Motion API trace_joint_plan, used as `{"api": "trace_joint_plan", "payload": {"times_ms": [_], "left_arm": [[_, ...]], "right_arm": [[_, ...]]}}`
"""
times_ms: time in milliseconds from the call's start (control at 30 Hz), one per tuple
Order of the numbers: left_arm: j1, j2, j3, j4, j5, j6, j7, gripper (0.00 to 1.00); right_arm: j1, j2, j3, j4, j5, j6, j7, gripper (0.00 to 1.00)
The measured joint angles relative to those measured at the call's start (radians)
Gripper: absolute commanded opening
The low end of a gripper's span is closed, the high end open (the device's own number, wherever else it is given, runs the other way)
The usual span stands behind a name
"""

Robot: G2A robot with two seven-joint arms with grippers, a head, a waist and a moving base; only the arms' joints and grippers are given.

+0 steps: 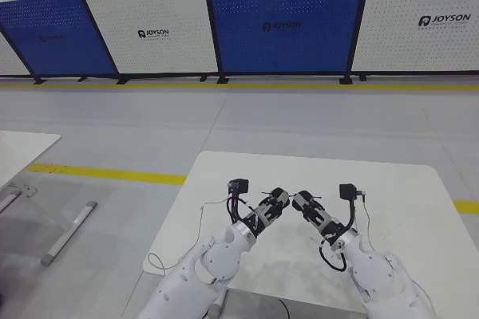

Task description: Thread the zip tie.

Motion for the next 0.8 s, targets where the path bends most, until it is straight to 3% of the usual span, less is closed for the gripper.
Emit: {"api": "trace_joint_plan", "payload": {"times_ms": [33, 67, 133, 167, 233, 367, 433, 533, 667, 800], "left_arm": [[0.000, 0.000, 0.000, -0.001, 0.002, 0.000, 0.001, 0.00], [0.001, 0.000, -0.001, -0.001, 0.004, 0.002, 0.002, 0.00], [0.001, 0.000, -0.003, -0.002, 0.007, 0.005, 0.005, 0.00], [0.002, 0.000, -0.005, -0.002, 0.008, 0.008, 0.007, 0.00], [0.002, 0.000, -0.006, -0.002, 0.009, 0.011, 0.010, 0.00], [0.003, 0.000, -0.008, 0.001, 0.012, 0.014, 0.018, 0.00], [0.003, -0.001, -0.009, 0.002, 0.011, 0.015, 0.019, 0.00], [0.003, -0.001, -0.008, 0.004, 0.011, 0.016, 0.021, 0.00], [0.003, -0.002, -0.006, 0.005, 0.013, 0.017, 0.024, 0.00], [0.005, -0.003, -0.004, 0.003, 0.014, 0.012, 0.023, 0.00]], "right_arm": [[0.000, 0.000, 0.000, 0.000, 0.001, 0.005, 0.001, 0.04], [0.001, -0.001, 0.000, 0.001, 0.003, 0.011, 0.002, 0.32], [0.002, -0.001, 0.001, 0.002, 0.005, 0.021, 0.002, 0.70], [0.003, -0.001, 0.000, 0.004, 0.003, 0.028, 0.001, 0.82], [0.005, -0.002, 0.000, 0.006, 0.000, 0.033, -0.001, 0.95], [-0.002, -0.001, 0.005, 0.006, -0.018, 0.022, -0.025, 0.84], [-0.009, -0.001, 0.007, 0.003, -0.032, 0.018, -0.038, 0.56], [-0.018, 0.000, 0.014, -0.002, -0.045, 0.015, -0.054, 0.42], [-0.028, 0.002, 0.023, -0.007, -0.050, 0.009, -0.068, 0.00], [-0.032, 0.002, 0.026, -0.009, -0.052, 0.006, -0.071, 0.00]]}}
